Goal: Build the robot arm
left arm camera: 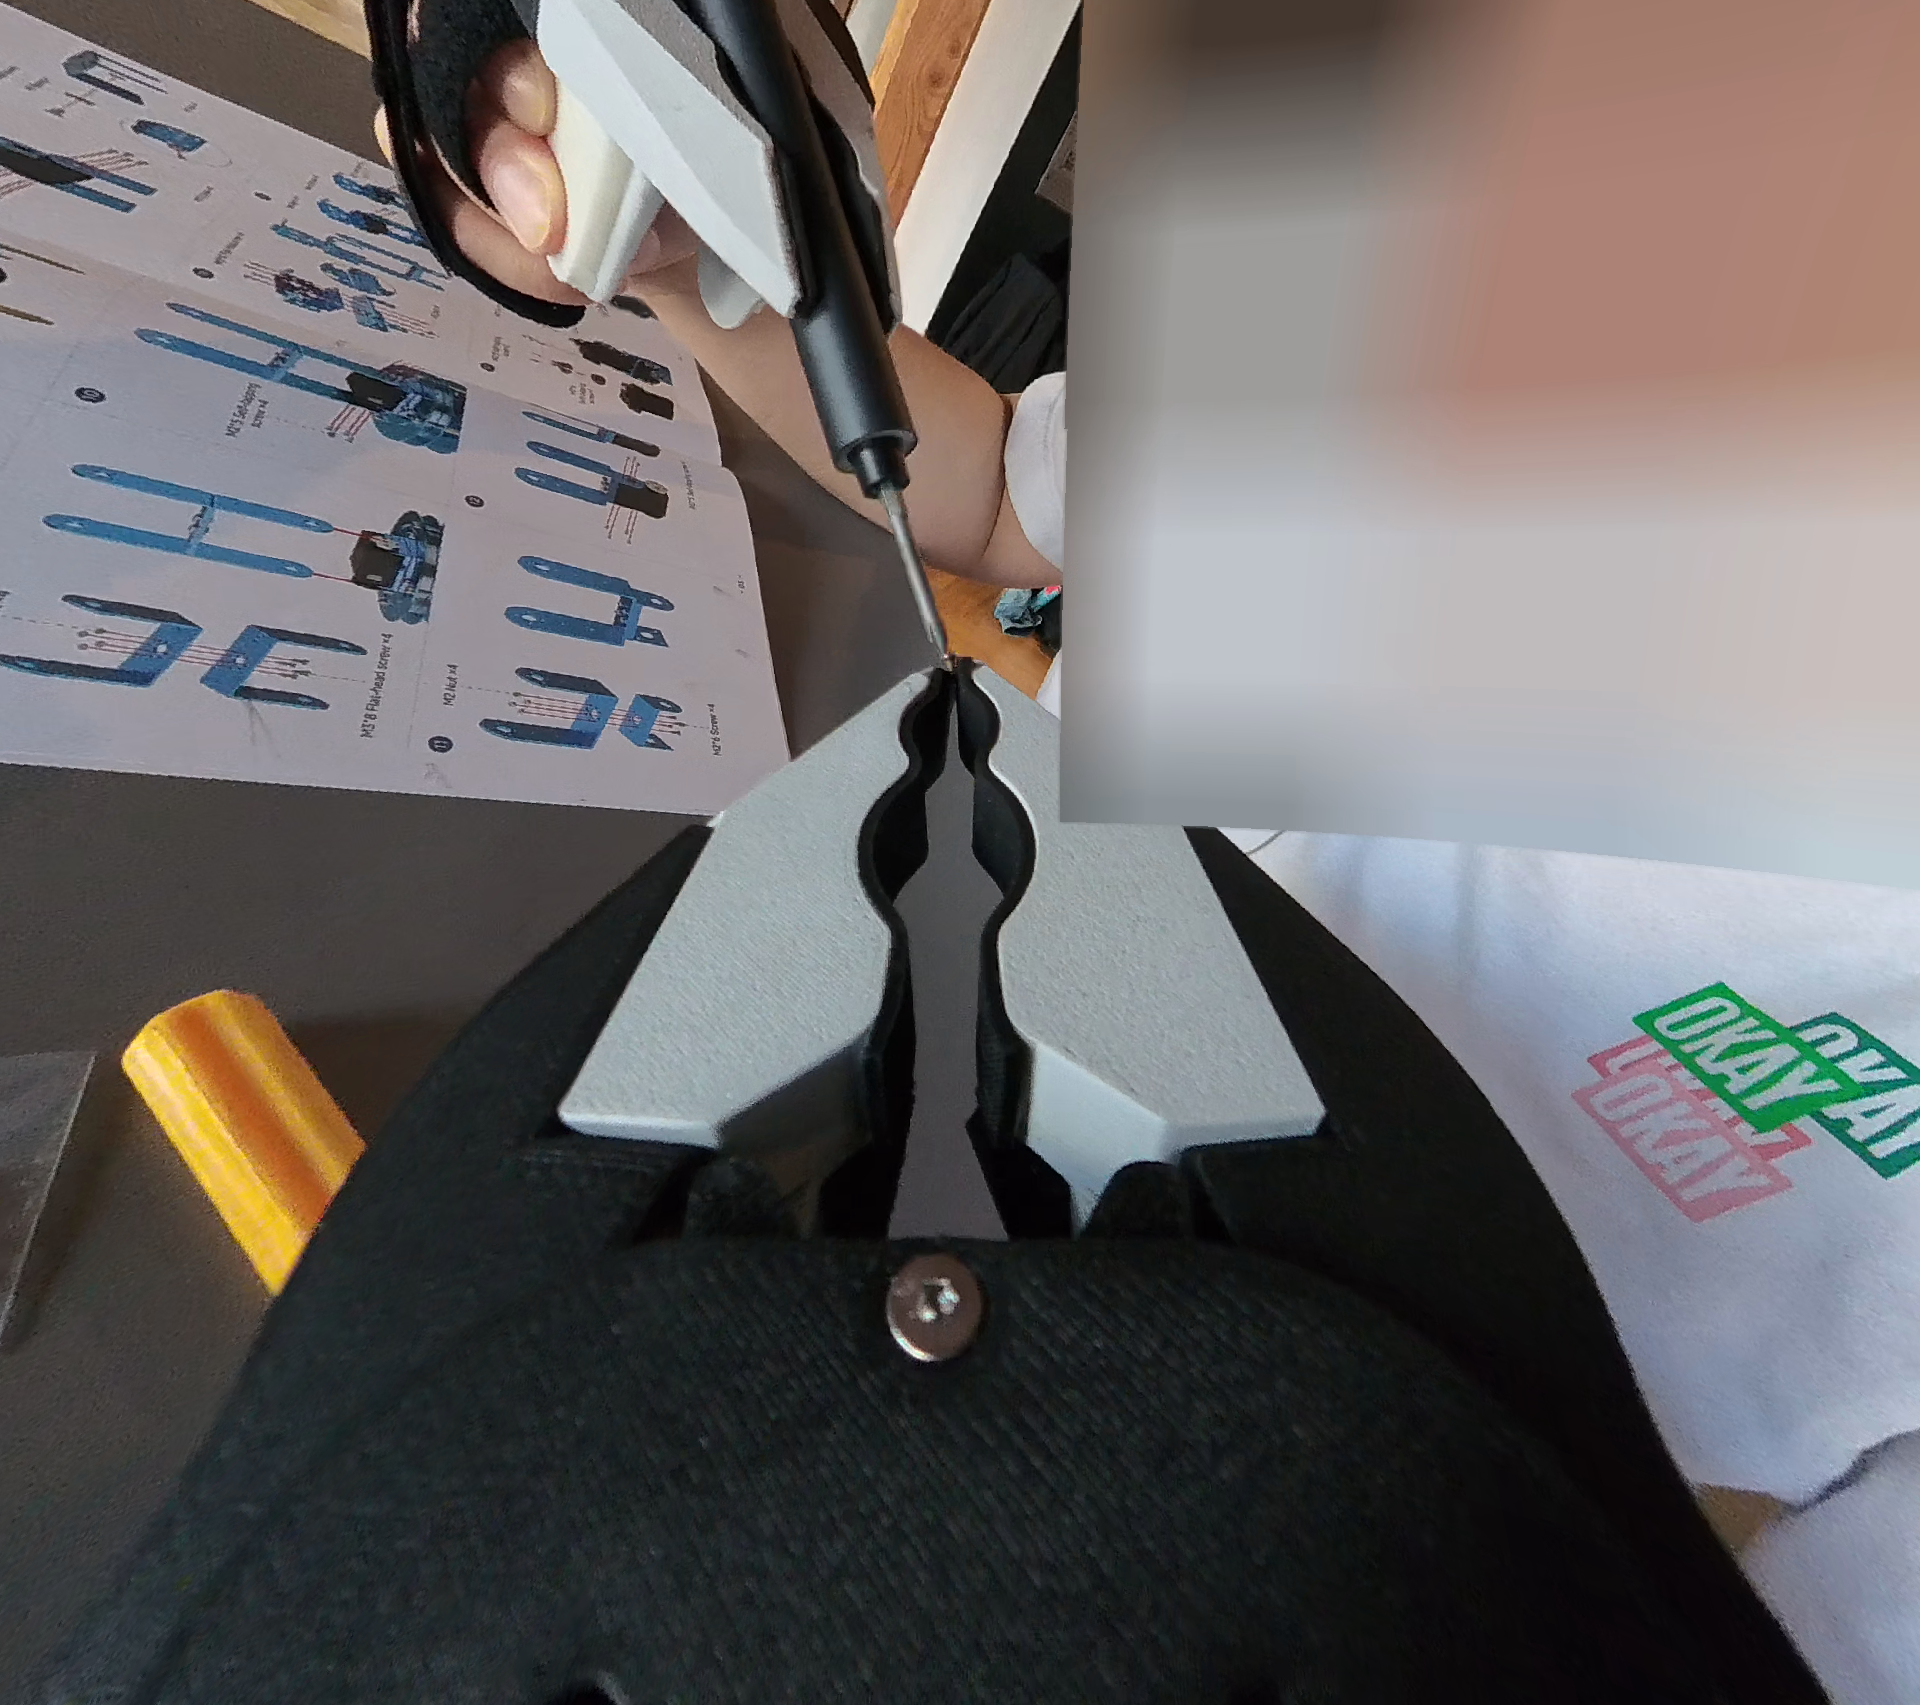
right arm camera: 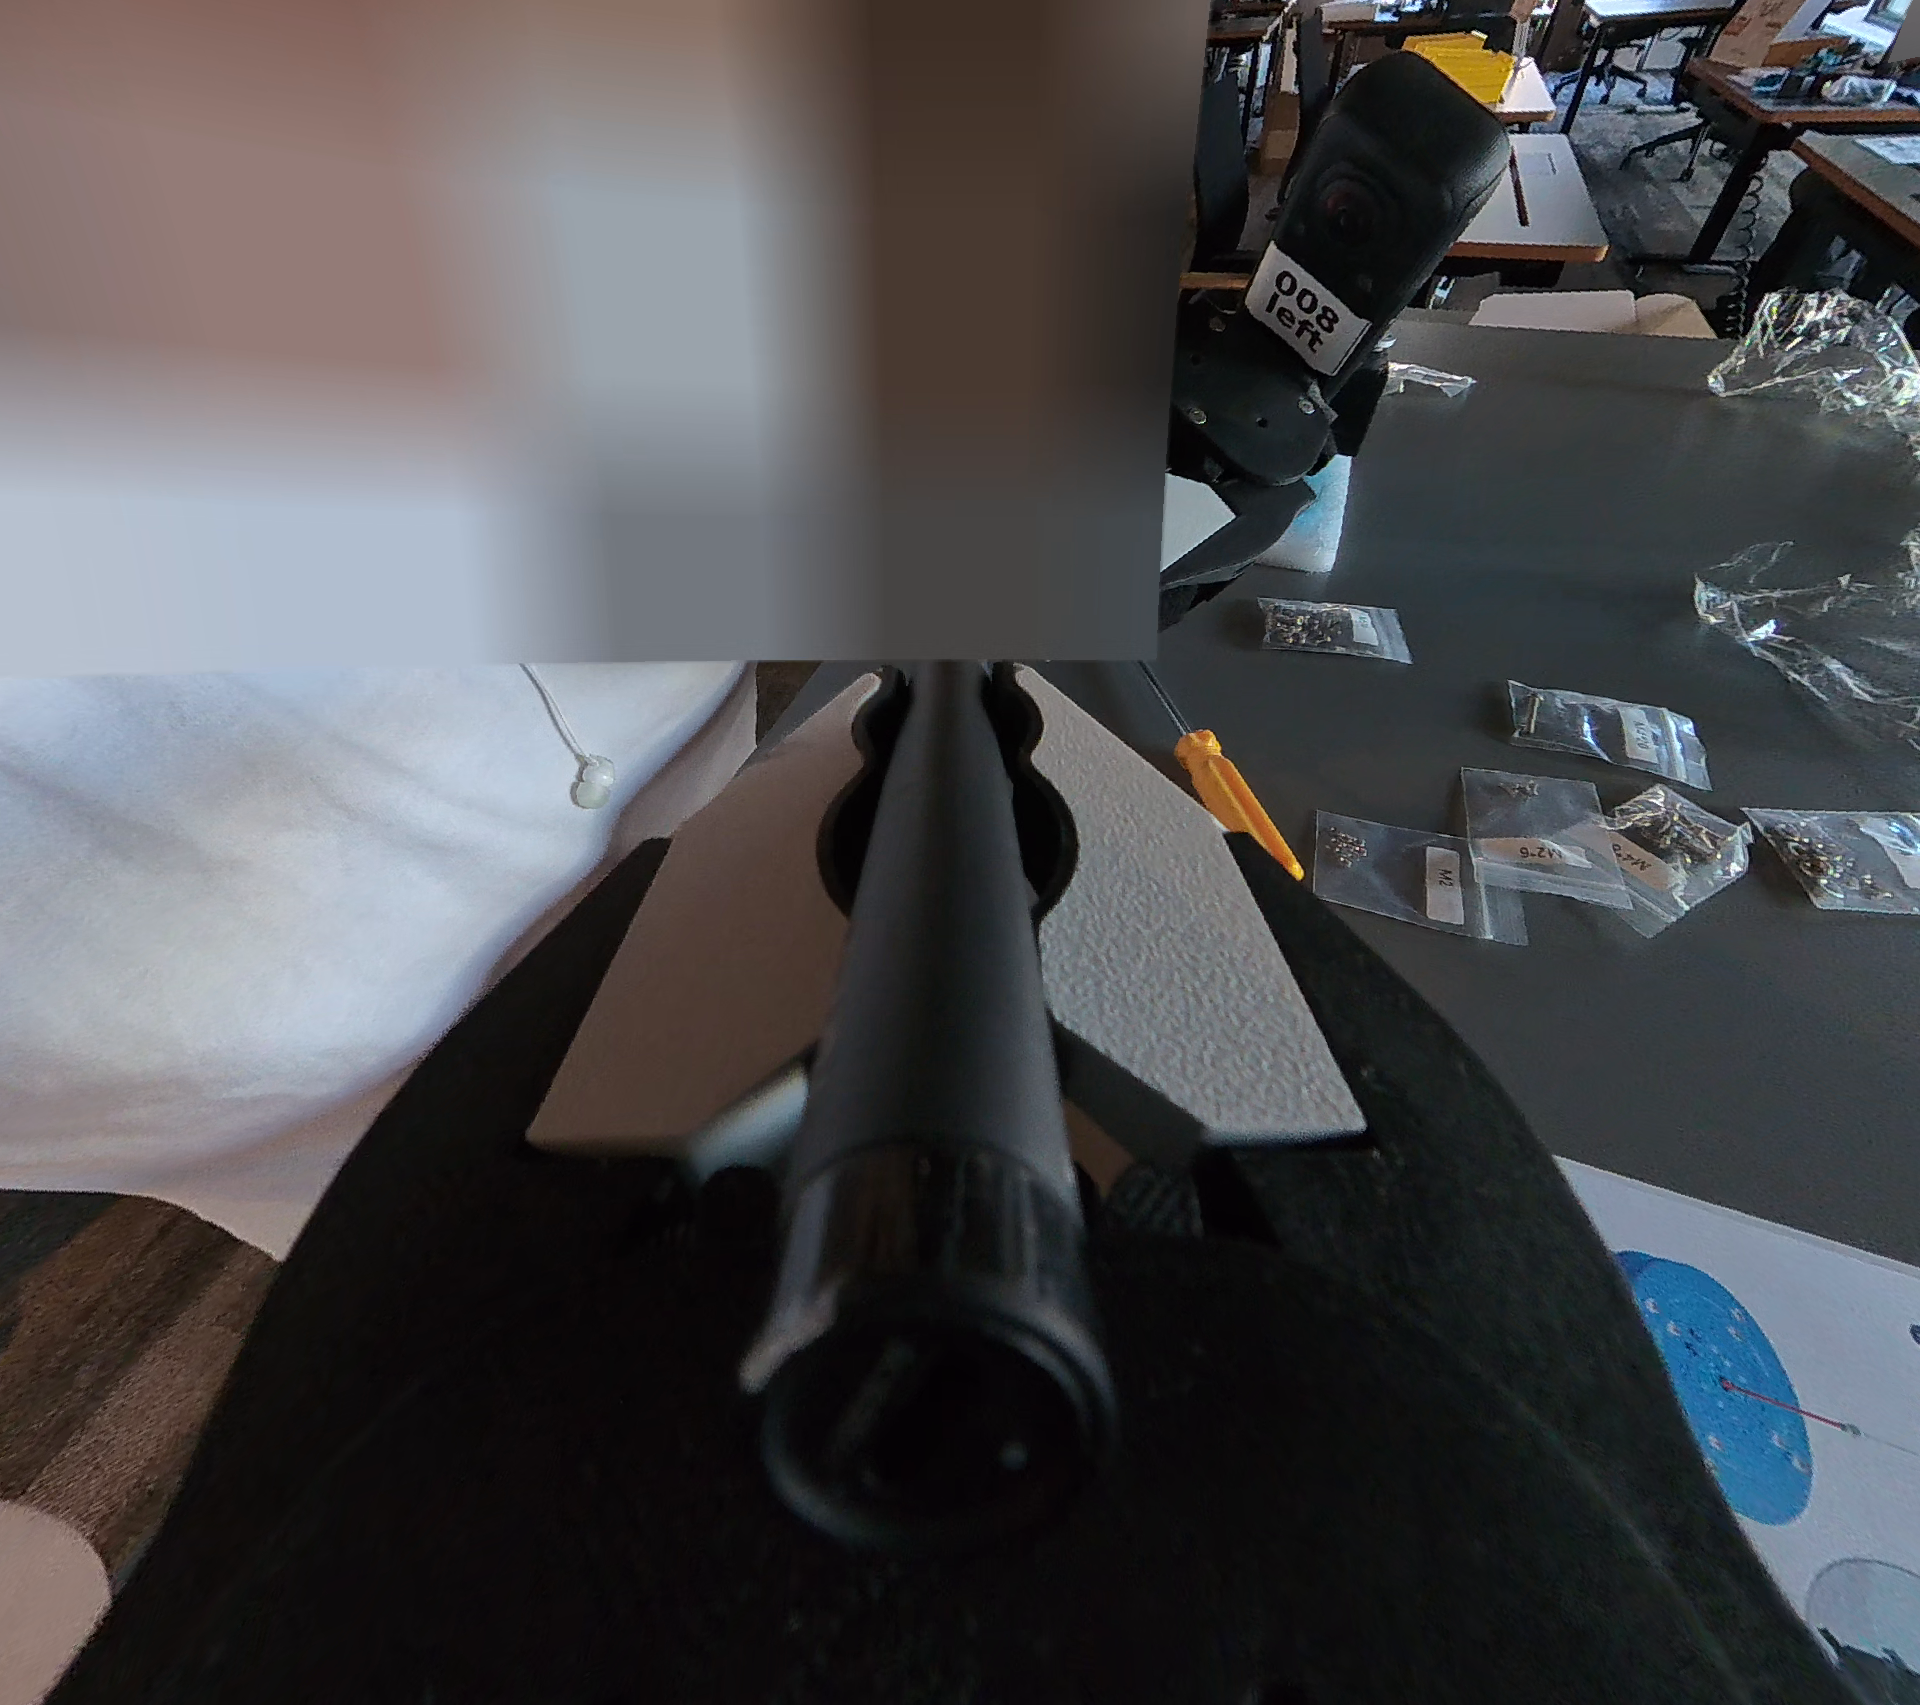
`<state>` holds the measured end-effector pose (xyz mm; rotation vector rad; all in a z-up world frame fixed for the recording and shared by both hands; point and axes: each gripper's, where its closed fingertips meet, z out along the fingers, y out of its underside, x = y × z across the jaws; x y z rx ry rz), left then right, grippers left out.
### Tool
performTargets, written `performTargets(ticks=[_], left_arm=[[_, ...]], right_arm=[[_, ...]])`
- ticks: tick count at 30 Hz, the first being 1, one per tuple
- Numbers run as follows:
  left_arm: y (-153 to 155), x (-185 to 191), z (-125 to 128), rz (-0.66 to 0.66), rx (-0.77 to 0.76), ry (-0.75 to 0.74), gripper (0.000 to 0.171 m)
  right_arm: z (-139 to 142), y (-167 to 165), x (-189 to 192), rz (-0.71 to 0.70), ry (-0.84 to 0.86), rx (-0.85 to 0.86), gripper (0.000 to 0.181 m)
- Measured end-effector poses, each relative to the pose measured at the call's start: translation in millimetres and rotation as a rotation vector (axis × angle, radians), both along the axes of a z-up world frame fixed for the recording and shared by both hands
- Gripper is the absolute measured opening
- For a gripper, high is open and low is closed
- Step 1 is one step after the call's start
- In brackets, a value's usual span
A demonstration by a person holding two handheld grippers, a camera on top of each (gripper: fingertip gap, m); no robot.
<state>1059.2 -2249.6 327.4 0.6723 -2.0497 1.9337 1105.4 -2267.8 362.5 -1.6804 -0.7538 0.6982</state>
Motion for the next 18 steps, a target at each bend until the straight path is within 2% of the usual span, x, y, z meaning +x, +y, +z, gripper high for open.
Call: performTargets(ticks=[18], left_arm=[[-0.5,0.3,-1.1,-0.001,0.007,-0.002,0.000]], right_arm=[[-0.2,-0.8,-0.9,0.008,0.002,-0.003,0.017]])
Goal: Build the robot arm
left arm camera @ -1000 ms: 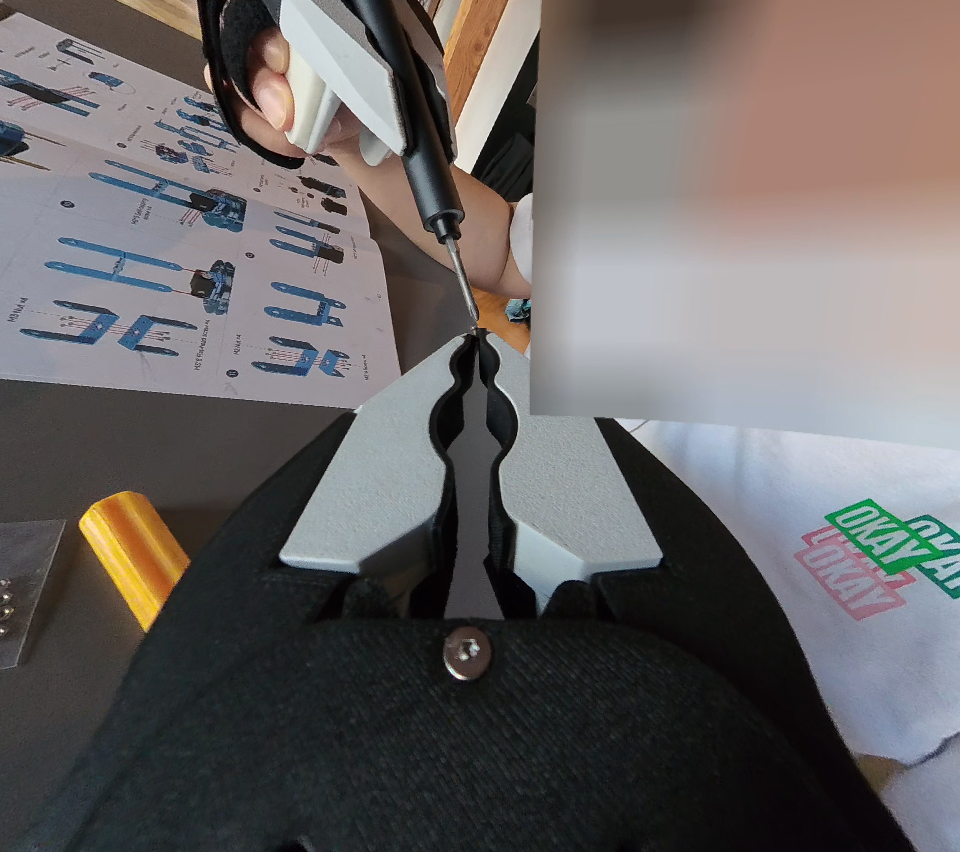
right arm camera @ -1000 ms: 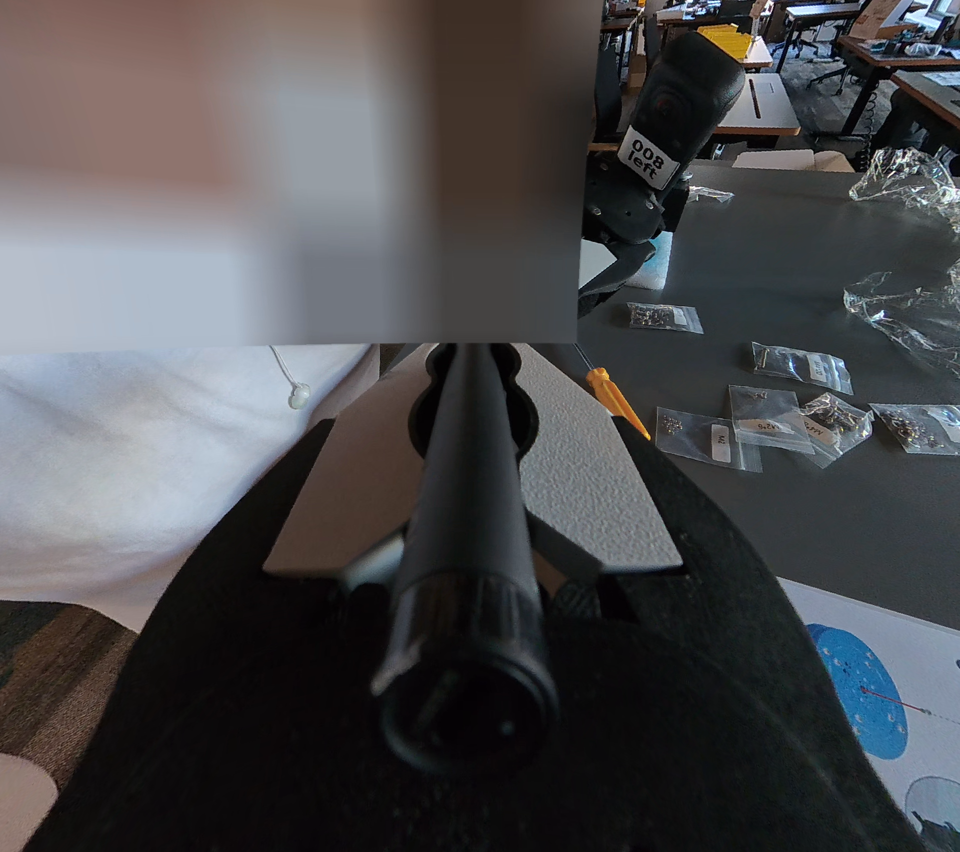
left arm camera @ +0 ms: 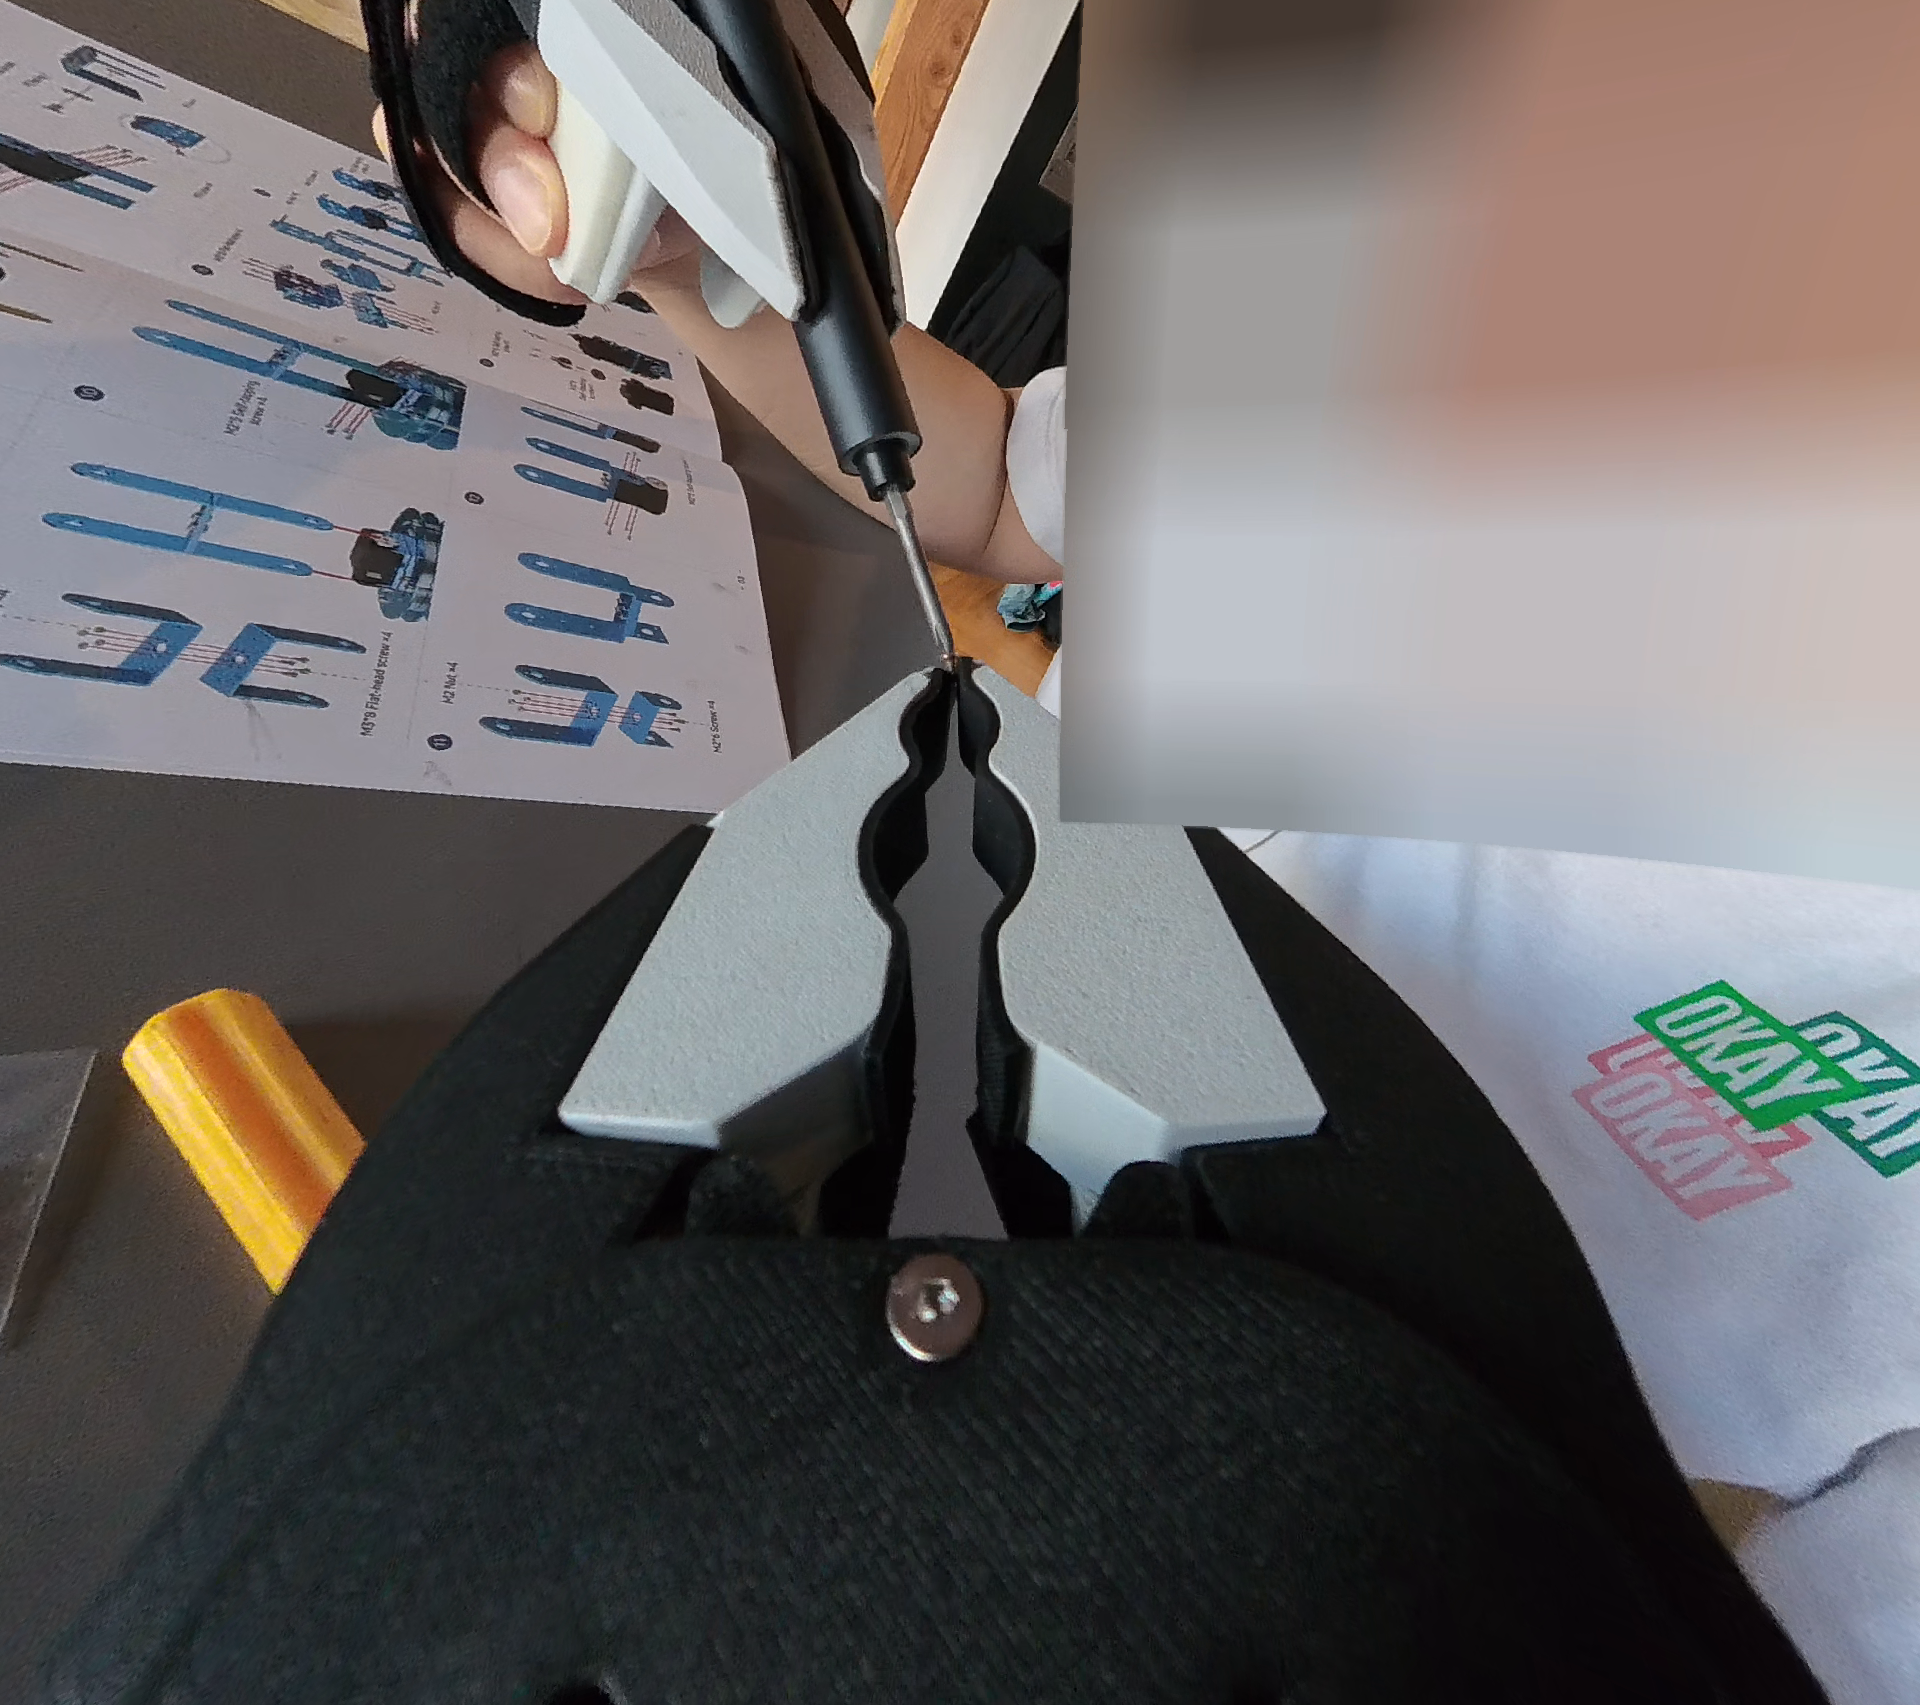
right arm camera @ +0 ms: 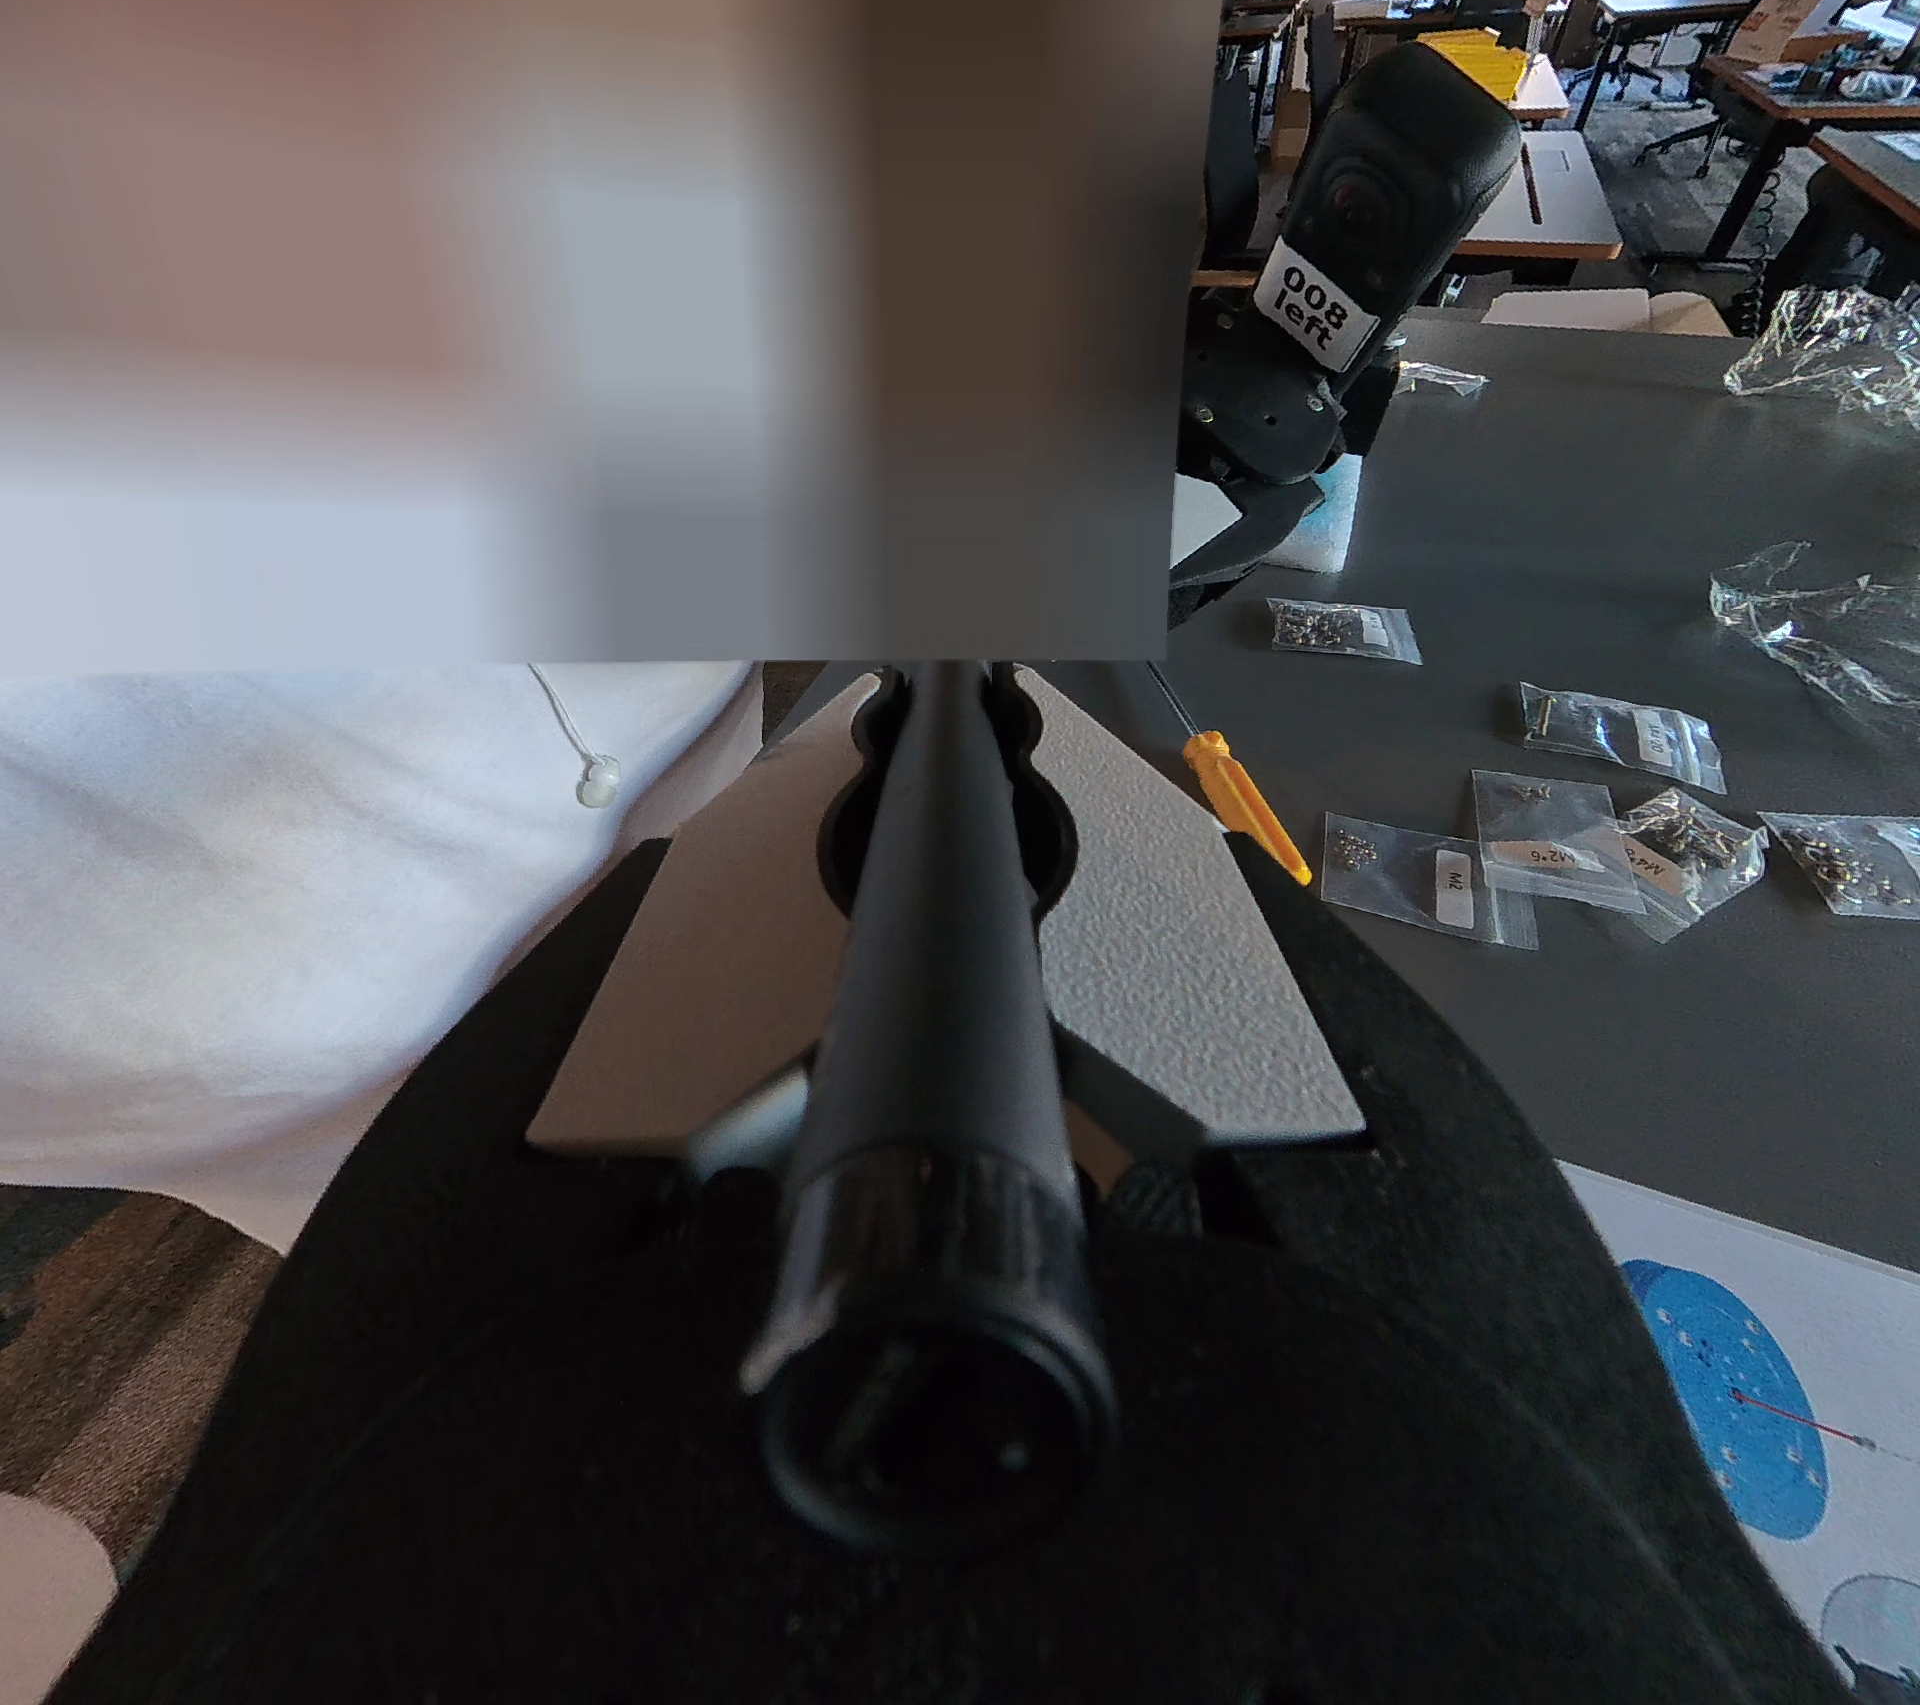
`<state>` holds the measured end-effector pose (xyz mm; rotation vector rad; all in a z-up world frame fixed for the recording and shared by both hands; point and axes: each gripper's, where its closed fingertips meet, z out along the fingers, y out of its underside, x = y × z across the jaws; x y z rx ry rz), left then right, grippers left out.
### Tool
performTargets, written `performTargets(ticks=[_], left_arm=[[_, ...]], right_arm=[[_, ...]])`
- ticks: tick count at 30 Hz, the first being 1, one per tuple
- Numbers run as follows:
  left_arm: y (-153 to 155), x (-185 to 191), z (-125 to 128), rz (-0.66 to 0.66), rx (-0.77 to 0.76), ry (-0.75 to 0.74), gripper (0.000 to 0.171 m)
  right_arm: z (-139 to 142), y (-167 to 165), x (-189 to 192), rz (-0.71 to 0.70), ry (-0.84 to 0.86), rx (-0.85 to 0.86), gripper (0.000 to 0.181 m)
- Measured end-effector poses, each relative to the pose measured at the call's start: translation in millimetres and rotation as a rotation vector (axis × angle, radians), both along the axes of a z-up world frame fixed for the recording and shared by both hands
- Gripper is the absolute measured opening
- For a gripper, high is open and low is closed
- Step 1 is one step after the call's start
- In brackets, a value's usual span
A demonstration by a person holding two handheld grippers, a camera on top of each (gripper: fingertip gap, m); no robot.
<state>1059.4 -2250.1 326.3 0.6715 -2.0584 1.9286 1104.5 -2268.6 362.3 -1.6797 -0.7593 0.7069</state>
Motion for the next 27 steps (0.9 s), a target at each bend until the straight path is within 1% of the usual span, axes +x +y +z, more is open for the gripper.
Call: performTargets(ticks=[3,6,9,17,23,27], left_arm=[[-1.3,-0.4,-2.4,-0.004,0.007,0.015,0.000],[-2.2,-1.0,-7.8,-0.021,0.019,0.062,0.000],[0.6,2.8,-14.2,-0.010,0.029,0.100,0.000],[-0.1,1.3,-12.0,-0.036,0.016,0.133,0.000],[-2.4,4.6,-10.2,-0.036,0.017,0.132,0.008],[0.8,10.6,-7.3,-0.002,0.020,0.128,0.021]], right_arm=[[-1.5,0.0,-0.6,0.001,-0.008,-0.006,0.017],[-5.5,0.2,-1.7,0.003,-0.024,-0.022,0.017],[-8.7,1.7,-0.2,-0.007,-0.036,-0.031,0.017],[-10.7,1.2,-1.9,-0.002,-0.055,-0.030,0.016],[-11.5,1.6,-1.1,-0.006,-0.056,-0.032,0.016],[-11.1,1.6,0.5,-0.010,-0.054,-0.030,0.017]])
